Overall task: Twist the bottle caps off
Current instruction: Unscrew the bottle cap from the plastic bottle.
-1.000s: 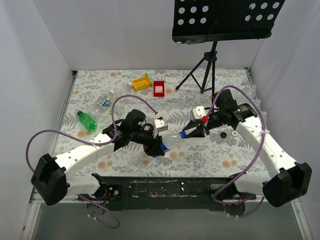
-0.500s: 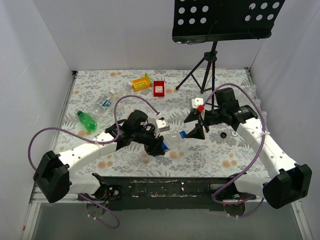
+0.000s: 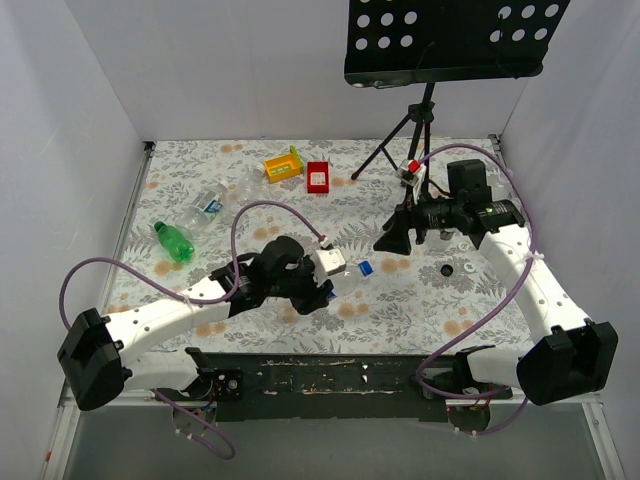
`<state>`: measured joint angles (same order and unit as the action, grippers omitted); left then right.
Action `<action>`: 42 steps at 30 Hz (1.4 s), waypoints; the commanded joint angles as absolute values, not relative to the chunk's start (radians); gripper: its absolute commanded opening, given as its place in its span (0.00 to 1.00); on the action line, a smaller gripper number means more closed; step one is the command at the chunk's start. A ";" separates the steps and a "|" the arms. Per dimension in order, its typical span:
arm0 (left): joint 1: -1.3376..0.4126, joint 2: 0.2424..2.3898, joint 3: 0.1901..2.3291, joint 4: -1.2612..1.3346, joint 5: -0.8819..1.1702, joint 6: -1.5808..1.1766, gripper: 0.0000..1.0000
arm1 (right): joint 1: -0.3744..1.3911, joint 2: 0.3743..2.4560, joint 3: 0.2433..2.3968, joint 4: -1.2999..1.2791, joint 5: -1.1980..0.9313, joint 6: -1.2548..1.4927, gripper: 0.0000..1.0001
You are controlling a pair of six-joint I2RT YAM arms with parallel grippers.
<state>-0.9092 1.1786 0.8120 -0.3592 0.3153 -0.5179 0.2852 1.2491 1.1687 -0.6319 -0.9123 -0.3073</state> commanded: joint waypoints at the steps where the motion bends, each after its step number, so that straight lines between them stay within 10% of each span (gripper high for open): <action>1: -0.976 1.146 0.810 -0.319 0.089 -0.523 0.04 | 0.267 1.209 1.134 -0.508 -0.842 0.016 0.83; 33: -1.045 1.229 0.831 -0.253 -0.026 -0.569 0.04 | 0.304 1.235 0.960 -0.440 -0.890 0.161 0.75; 42: -1.046 1.238 0.836 -0.250 -0.025 -0.563 0.04 | 0.313 1.259 0.971 -0.428 -0.954 0.152 0.38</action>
